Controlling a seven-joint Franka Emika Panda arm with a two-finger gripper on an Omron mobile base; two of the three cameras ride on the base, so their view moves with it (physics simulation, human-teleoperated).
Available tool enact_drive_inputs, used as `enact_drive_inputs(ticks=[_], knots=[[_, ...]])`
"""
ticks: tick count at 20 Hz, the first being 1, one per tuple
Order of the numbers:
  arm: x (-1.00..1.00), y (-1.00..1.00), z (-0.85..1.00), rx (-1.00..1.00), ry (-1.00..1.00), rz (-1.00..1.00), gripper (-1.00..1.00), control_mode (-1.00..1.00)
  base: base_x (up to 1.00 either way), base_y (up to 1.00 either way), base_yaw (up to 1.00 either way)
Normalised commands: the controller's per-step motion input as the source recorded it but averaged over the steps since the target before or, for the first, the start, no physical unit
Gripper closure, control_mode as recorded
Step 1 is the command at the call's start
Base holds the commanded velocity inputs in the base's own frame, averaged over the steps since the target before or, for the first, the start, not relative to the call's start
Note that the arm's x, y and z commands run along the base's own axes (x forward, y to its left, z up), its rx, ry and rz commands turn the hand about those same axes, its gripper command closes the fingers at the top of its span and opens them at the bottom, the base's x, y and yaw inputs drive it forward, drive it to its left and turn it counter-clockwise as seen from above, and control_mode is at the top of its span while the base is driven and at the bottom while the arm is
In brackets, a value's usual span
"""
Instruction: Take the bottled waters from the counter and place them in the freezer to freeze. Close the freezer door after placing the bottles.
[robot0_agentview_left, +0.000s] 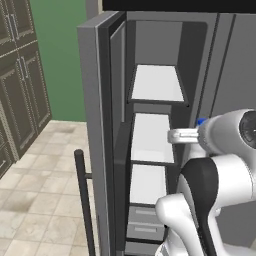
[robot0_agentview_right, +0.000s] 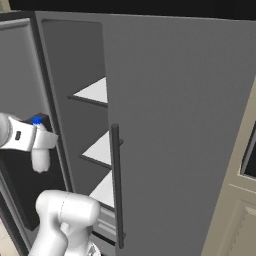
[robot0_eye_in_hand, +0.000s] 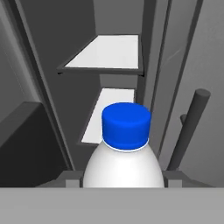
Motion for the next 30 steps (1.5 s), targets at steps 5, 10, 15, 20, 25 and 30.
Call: enact_drive_inputs(ticks=[5,10,15,20,25,30], knots=[[0.33,0.12,0.1,-0.01,0.0,0.0,1.0,-1.0,0.0,0.0,0.0],[0.48,0.0,0.13,0.0,-0.01,0.0,1.0,-1.0,0.0,0.0,0.0],[0.19,0.0,0.02,0.0,-0.16,0.0,1.0,-1.0,0.0,0.0,0.0],[0.47,0.0,0.11,0.0,-0.17,0.0,1.0,-1.0,0.0,0.0,0.0],[0.2,-0.09,0.15,0.0,-0.08,0.0,1.0,-1.0,0.0,0.0,0.0],[0.11,0.0,0.13,0.0,-0.05,0.0,1.0,-1.0,0.0,0.0,0.0]])
